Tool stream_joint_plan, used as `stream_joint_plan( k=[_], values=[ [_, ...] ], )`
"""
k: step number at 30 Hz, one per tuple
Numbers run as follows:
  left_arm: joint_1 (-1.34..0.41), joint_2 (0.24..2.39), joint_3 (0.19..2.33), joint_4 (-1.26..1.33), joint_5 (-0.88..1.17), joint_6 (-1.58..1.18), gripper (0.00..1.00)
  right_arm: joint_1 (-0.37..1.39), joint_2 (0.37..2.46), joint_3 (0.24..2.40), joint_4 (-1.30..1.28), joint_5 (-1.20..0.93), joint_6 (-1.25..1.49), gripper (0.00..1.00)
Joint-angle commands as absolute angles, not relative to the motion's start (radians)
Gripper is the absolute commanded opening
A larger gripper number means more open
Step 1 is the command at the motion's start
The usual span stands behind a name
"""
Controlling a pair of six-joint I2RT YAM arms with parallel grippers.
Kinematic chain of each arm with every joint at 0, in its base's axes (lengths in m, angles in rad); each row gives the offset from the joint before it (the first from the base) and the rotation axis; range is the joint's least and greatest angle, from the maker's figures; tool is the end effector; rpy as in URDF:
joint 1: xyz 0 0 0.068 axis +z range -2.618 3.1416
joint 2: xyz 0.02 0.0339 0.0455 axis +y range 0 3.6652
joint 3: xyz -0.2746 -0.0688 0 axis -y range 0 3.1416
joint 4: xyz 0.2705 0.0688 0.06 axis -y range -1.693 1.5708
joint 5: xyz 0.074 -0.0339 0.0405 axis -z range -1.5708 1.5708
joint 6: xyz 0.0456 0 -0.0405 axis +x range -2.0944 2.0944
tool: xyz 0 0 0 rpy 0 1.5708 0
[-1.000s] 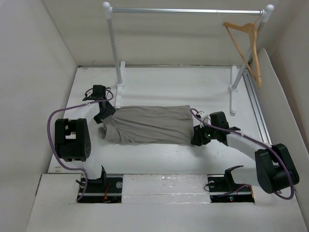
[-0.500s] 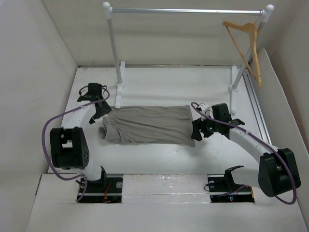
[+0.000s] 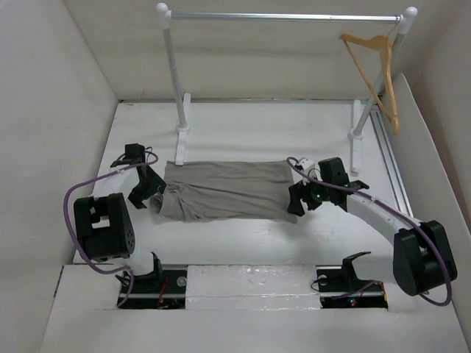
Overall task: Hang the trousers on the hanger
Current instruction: Fold the trousers
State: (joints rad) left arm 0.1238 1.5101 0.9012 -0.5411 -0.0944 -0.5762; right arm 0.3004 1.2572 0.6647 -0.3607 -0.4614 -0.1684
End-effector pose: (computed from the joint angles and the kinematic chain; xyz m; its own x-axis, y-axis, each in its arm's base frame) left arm 0.3054 0.0423 0.1731 -0.6717 -0.6302 -0.3894 -0.6286 0.7630 -0.1504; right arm 0.2420 0.0962 0.1798 -0.6821 -0.3684 -0.6317 -0.6345 0.7276 0.2608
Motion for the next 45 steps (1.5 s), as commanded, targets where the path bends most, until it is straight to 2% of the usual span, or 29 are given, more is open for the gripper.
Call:
stream_joint_plan(
  k=[1,7,8,11,14,22,26,31,36,41,45],
  values=[
    [0.12,1.496,0.879,-0.515,-0.026,-0.566,0.67,0.331,1.264,0.667,-0.302,-0.48,-0.17,0.84],
    [0.083,1.488,0.876,-0.466,0.034,-0.589,0.66,0.353,1.29,0.67,-0.281,-0.468,-0.167,0.85],
    [0.083,1.474,0.887,-0.469,0.025,-0.591,0.59,0.362,1.295,0.669,-0.279,-0.469,-0.167,0.85],
    [0.071,1.45,0.884,-0.465,0.011,-0.583,0.25,0.362,1.301,0.661,-0.268,-0.466,-0.163,0.85],
    [0.071,1.471,0.897,-0.472,0.011,-0.578,0.0,0.362,1.304,0.643,-0.252,-0.472,-0.156,0.85],
    [0.071,1.388,1.0,-0.575,-0.054,-0.56,0.0,0.371,1.31,0.632,-0.245,-0.46,-0.16,0.85],
    [0.071,1.296,1.101,-0.594,-0.006,-0.543,0.0,0.371,1.336,0.63,-0.229,-0.459,-0.156,0.85],
    [0.071,1.301,1.166,-0.528,0.112,-0.535,0.0,0.371,1.376,0.624,-0.207,-0.453,-0.158,0.85],
    [0.071,1.293,1.114,-0.338,0.241,-0.557,0.0,0.371,1.433,0.614,-0.189,-0.443,-0.167,0.85],
    [0.125,1.374,0.981,-0.196,0.167,-0.546,0.0,0.371,1.418,0.609,-0.184,-0.448,-0.157,0.86],
    [0.126,1.431,0.965,-0.183,0.111,-0.565,0.0,0.371,1.393,0.62,-0.218,-0.437,-0.163,0.86]
  ],
)
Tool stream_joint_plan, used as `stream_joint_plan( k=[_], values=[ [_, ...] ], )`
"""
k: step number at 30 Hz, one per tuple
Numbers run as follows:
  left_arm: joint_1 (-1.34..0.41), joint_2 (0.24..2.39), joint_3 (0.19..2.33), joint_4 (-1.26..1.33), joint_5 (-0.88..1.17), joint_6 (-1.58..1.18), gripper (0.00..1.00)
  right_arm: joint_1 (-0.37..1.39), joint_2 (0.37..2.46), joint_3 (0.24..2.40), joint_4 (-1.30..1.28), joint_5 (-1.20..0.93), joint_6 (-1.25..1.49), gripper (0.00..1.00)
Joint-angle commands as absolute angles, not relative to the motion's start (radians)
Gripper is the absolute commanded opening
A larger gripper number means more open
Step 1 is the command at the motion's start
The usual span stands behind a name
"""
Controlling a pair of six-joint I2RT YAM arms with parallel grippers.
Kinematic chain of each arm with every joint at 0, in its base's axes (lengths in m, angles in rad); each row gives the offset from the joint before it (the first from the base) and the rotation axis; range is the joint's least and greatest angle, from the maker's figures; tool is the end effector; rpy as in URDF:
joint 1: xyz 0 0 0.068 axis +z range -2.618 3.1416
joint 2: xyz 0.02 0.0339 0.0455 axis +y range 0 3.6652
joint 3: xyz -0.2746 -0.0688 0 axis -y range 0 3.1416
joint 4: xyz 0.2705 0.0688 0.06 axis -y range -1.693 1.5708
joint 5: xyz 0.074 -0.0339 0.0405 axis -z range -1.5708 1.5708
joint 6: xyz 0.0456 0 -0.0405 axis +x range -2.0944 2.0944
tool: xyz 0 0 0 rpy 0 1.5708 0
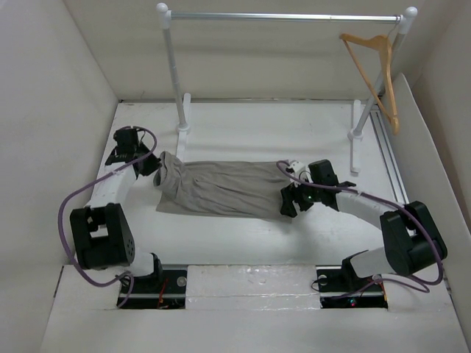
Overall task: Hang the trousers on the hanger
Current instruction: Fold the trousers
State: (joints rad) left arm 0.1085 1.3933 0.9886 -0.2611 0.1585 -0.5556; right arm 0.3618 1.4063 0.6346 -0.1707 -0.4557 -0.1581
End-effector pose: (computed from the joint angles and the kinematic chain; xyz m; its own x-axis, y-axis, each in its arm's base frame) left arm 0.3362 0.0294 0.2589 -0.5304 -0.5817 -0.6167 -0.3099 0.8101 -0.4976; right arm 0.2532 0.1173 0.1458 -0.6590 -0.4006 -0.6366 -0.6719 0.6938 0.2590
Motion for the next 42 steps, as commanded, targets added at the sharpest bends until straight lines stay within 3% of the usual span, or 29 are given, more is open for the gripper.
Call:
stream_joint_plan(
  k=[1,2,4,6,7,9,12,16,17,21,24,28,42],
  values=[
    [0.126,1.456,0.974,-0.192,0.085,-0.566,0.0,0.371,1.385,0.629,-0.236,-0.433,-0.169,0.86],
    [0.126,1.463,0.977,-0.225,0.056,-0.577,0.0,0.371,1.378,0.63,-0.244,-0.42,-0.17,0.86],
    [0.126,1.489,0.995,-0.259,-0.057,-0.58,0.2,0.371,1.359,0.641,-0.265,-0.413,-0.175,0.86],
    [0.126,1.502,1.014,-0.33,-0.138,-0.597,0.49,0.371,1.348,0.647,-0.275,-0.414,-0.175,0.86],
    [0.126,1.502,1.028,-0.342,-0.153,-0.598,0.7,0.371,1.338,0.65,-0.284,-0.416,-0.175,0.86],
    [0.126,1.477,1.034,-0.37,-0.156,-0.592,0.78,0.371,1.329,0.658,-0.291,-0.419,-0.173,0.86],
    [0.115,1.375,1.028,-0.388,-0.172,-0.566,0.73,0.371,1.309,0.666,-0.308,-0.414,-0.179,0.85],
    [-0.044,1.241,0.996,-0.454,-0.233,-0.538,0.38,0.362,1.298,0.683,-0.331,-0.414,-0.19,0.83],
    [-0.079,1.238,0.986,-0.5,-0.235,-0.546,0.36,0.362,1.298,0.686,-0.333,-0.414,-0.192,0.82],
    [-0.23,1.282,0.936,-0.587,-0.294,-0.615,0.37,0.362,1.296,0.696,-0.337,-0.417,-0.198,0.78],
    [-0.239,1.318,0.911,-0.568,-0.293,-0.637,0.44,0.362,1.293,0.696,-0.339,-0.426,-0.201,0.78],
    [-0.239,1.385,0.952,-0.534,-0.321,-0.637,0.45,0.362,1.273,0.681,-0.341,-0.433,-0.201,0.78],
    [-0.239,1.497,0.939,-0.465,-0.302,-0.609,0.38,0.371,1.221,0.624,-0.308,-0.425,-0.158,0.77]
  ],
)
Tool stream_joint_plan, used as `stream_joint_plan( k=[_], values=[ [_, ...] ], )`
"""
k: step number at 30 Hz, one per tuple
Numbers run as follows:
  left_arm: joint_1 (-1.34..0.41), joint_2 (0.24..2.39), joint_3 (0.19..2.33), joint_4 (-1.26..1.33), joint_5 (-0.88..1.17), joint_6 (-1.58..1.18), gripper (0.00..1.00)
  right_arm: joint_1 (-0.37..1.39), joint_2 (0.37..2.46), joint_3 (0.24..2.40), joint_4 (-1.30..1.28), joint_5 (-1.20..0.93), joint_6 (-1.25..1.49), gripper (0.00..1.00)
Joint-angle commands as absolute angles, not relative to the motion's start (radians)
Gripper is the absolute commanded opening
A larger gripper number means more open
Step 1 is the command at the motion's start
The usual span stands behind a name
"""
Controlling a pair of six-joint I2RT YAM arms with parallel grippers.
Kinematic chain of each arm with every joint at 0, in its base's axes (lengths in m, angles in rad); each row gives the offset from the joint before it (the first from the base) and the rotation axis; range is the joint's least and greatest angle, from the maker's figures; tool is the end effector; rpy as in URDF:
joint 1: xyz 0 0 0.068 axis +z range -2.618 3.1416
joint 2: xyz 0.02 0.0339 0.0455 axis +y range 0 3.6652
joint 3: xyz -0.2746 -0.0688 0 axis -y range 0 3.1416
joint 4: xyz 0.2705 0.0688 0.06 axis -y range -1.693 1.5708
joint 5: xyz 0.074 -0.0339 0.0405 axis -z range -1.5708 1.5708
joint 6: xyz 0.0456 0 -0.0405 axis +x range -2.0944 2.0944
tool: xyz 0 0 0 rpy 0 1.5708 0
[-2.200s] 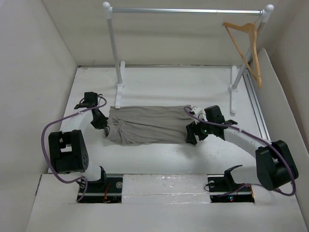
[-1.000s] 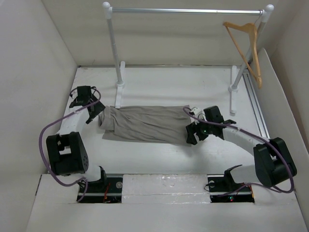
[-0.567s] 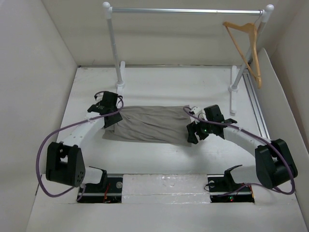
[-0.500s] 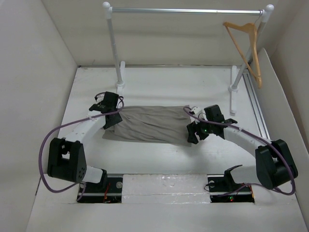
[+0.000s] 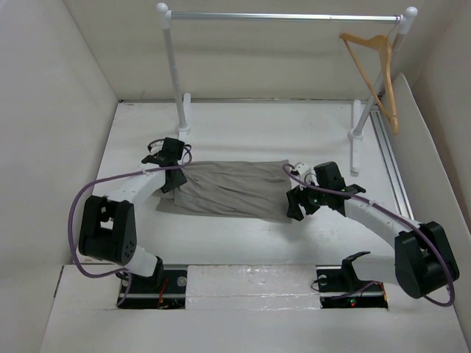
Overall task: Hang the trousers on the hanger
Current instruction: Fold the trousers
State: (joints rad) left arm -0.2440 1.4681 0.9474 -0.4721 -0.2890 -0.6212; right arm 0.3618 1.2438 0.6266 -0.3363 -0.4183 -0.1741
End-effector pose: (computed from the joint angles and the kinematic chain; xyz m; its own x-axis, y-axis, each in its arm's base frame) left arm 0.3143 -0.0649 0.2055 -0.7078 -0.3987 -0.5832 -0.4076 0.9047 -0.1239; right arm 0.2311 0.1073 0.1716 -0.6570 -0.4179 -0.6275 -0.6672 0.7097 0.2260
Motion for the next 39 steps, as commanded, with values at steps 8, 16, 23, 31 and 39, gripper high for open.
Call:
stream_joint_plan(
  k=[8,16,23,31,39],
  values=[
    [-0.239,1.443,0.885,-0.5,-0.314,-0.615,0.0,0.371,1.266,0.594,-0.279,-0.429,-0.146,0.57],
    [-0.249,1.342,0.84,-0.566,-0.262,-0.652,0.0,0.371,1.299,0.56,-0.227,-0.454,-0.129,0.31],
    [-0.196,1.347,0.812,-0.637,-0.109,-0.702,0.0,0.353,1.299,0.56,-0.245,-0.417,-0.126,0.02],
    [-0.196,1.382,0.821,-0.744,-0.116,-0.755,0.0,0.324,1.243,0.569,-0.337,-0.379,-0.155,0.0],
    [-0.187,1.348,0.928,-0.802,-0.297,-0.752,0.35,0.313,1.195,0.63,-0.388,-0.42,-0.182,0.47]
  ],
)
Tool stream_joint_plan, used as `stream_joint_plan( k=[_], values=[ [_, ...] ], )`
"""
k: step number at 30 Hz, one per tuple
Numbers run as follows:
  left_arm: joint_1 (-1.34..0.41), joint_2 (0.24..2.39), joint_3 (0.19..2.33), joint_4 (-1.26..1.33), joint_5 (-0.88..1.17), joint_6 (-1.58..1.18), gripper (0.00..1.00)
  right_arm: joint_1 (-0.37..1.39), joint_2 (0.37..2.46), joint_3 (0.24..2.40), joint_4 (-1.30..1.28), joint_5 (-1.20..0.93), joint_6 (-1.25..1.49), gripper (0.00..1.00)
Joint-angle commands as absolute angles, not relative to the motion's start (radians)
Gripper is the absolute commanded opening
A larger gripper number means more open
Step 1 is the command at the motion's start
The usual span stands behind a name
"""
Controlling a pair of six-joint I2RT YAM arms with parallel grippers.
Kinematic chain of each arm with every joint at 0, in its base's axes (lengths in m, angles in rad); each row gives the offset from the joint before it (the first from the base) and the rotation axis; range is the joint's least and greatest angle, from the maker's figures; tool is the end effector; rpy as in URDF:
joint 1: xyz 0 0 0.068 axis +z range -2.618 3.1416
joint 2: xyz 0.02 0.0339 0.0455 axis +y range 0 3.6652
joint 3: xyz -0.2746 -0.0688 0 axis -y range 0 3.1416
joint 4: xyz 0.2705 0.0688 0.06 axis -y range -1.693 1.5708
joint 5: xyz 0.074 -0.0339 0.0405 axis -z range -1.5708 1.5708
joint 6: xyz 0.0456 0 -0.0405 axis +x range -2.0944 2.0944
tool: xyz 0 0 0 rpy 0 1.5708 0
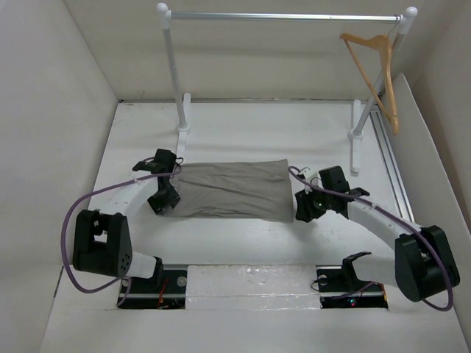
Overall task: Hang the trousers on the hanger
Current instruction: Fold the trousers, then grab a hanger with the right arm
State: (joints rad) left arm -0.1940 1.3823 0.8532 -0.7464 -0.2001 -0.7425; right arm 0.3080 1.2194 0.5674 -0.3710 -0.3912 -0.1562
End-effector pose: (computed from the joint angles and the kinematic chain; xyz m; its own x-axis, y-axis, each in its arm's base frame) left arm 0.2636 -0.0426 0.1849 -0.7810 -0.5219 -0.3430 -0.5373 0.8415 -0.0567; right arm 0.2210 0.0885 0.1557 -0.7306 -0.3833 -0.5651 -0.5903 0.7705 0.2405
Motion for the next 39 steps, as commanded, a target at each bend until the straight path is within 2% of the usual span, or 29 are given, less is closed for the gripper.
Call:
stream_joint_plan(
  k=[1,2,3,6,8,9,13,14,15,16,19,21,22,23,24,25,28,30,33,34,36,38,39],
  values=[
    [-0.187,1.348,0.961,-0.813,-0.31,-0.744,0.41,0.313,1.198,0.641,-0.396,-0.429,-0.195,0.54],
    [-0.187,1.345,0.979,-0.811,-0.322,-0.733,0.49,0.325,1.21,0.652,-0.4,-0.433,-0.199,0.61],
    [-0.187,1.335,0.995,-0.808,-0.328,-0.724,0.6,0.339,1.219,0.664,-0.399,-0.431,-0.204,0.63],
    [-0.198,1.309,1.083,-0.813,-0.359,-0.666,0.61,0.351,1.25,0.663,-0.376,-0.454,-0.201,0.62],
    [-0.289,1.307,1.17,-0.766,-0.348,-0.596,0.54,0.351,1.284,0.64,-0.318,-0.468,-0.186,0.58],
    [-0.29,1.307,1.187,-0.762,-0.348,-0.595,0.54,0.351,1.284,0.64,-0.318,-0.468,-0.186,0.58],
    [-0.464,1.437,1.247,-0.718,-0.287,-0.629,0.49,0.351,1.319,0.609,-0.27,-0.46,-0.178,0.4],
    [-0.523,1.538,1.261,-0.704,-0.301,-0.647,0.48,0.351,1.333,0.601,-0.268,-0.443,-0.179,0.23],
    [-0.538,1.539,1.261,-0.692,-0.301,-0.659,0.47,0.351,1.336,0.601,-0.271,-0.443,-0.178,0.23],
    [-0.538,1.563,1.252,-0.68,-0.307,-0.67,0.47,0.351,1.336,0.597,-0.272,-0.439,-0.178,0.14],
    [-0.511,1.632,1.175,-0.617,-0.275,-0.683,0.45,0.351,1.306,0.58,-0.29,-0.422,-0.172,0.02],
    [-0.483,1.649,1.106,-0.601,-0.284,-0.686,0.44,0.342,1.279,0.575,-0.322,-0.394,-0.166,0.0],
    [-0.454,1.648,1.083,-0.597,-0.288,-0.686,0.44,0.342,1.252,0.577,-0.336,-0.388,-0.166,0.01],
    [-0.442,1.643,1.065,-0.597,-0.288,-0.683,0.44,0.342,1.237,0.584,-0.351,-0.371,-0.166,0.08],
    [-0.433,1.625,1.031,-0.594,-0.288,-0.681,0.44,0.342,1.224,0.612,-0.392,-0.364,-0.167,0.18],
    [-0.433,1.608,1.017,-0.589,-0.294,-0.673,0.44,0.342,1.207,0.633,-0.417,-0.359,-0.169,0.4],
    [-0.433,1.556,1.005,-0.587,-0.295,-0.667,0.44,0.342,1.14,0.785,-0.526,-0.356,-0.204,0.63],
    [-0.433,1.529,1.049,-0.606,-0.288,-0.664,0.44,0.342,1.1,0.889,-0.589,-0.359,-0.231,0.67],
    [-0.477,1.509,1.179,-0.632,-0.31,-0.644,0.45,0.331,1.091,1.148,-0.641,-0.321,-0.276,0.69],
    [-0.489,1.512,1.224,-0.638,-0.314,-0.635,0.45,0.31,1.103,1.299,-0.653,-0.311,-0.291,0.69],
    [-0.521,1.529,1.351,-0.65,-0.313,-0.604,0.45,0.267,1.158,1.453,-0.683,-0.279,-0.337,0.69],
    [-0.544,1.558,1.431,-0.644,-0.298,-0.585,0.45,0.162,1.199,1.64,-0.677,-0.282,-0.366,0.63],
    [-0.576,1.569,1.503,-0.635,-0.29,-0.566,0.41,0.116,1.225,1.699,-0.67,-0.297,-0.383,0.62]
  ],
)
